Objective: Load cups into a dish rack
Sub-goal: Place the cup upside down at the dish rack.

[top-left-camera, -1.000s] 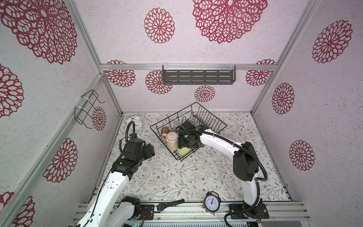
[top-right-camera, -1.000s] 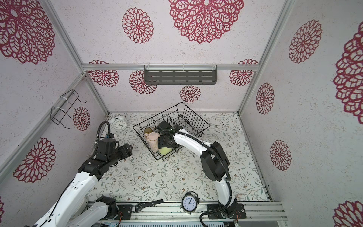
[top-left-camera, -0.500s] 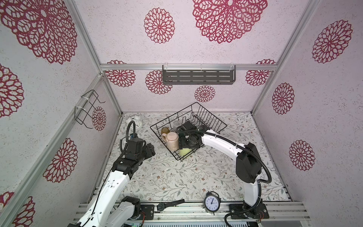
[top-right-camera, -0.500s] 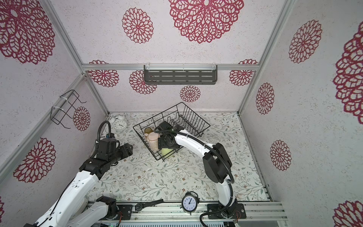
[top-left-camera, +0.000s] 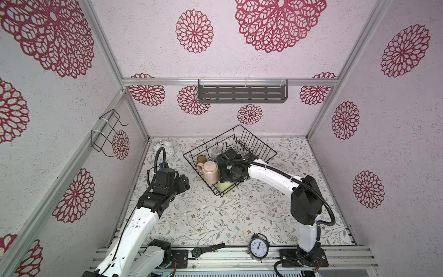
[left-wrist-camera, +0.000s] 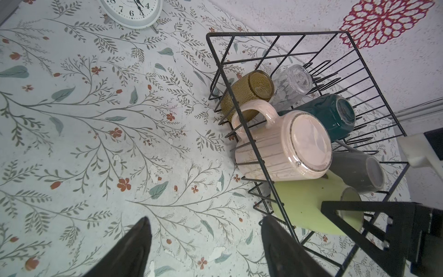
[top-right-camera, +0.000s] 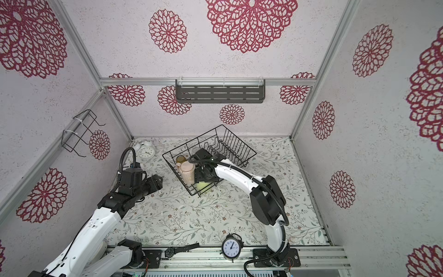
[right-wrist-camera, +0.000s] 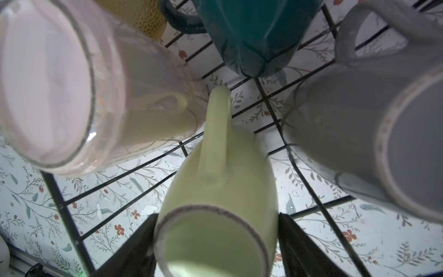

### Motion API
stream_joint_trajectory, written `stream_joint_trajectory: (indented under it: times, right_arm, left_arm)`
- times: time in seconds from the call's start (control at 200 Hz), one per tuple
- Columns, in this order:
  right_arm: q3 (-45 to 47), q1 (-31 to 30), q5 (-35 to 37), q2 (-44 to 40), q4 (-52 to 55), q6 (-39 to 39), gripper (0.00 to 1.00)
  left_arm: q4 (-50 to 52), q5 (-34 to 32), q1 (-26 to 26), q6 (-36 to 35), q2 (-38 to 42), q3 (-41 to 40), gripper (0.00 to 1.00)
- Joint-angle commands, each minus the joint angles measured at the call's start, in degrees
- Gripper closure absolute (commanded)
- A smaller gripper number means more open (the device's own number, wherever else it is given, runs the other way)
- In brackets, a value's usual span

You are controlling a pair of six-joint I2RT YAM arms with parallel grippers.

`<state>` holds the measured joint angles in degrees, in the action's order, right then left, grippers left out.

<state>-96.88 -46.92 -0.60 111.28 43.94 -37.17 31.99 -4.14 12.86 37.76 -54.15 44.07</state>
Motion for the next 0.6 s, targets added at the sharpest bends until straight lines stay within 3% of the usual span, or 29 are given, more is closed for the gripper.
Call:
stream_joint_trajectory:
  times: [0.0, 0.335, 0.595]
  right_arm:
    - [0.41, -0.98, -3.33, -2.97, 1.87, -0.82, 0.28]
    - [-0.32, -2.22, -4.2, -2.32, 1.92, -0.96, 0.28]
    - [-0.84, -2.39, -2.61, -3.11, 2.19, -0.57, 0.17]
  left_arm:
    - [-1.42, 0.02, -0.47, 0.65, -0.23, -0.13, 0.24]
    - [-1.34, 0.0, -0.47, 0.72, 0.12, -0.48, 0.24]
    - [-0.96, -0.51, -0.47, 0.47, 0.8, -0.35, 0.23]
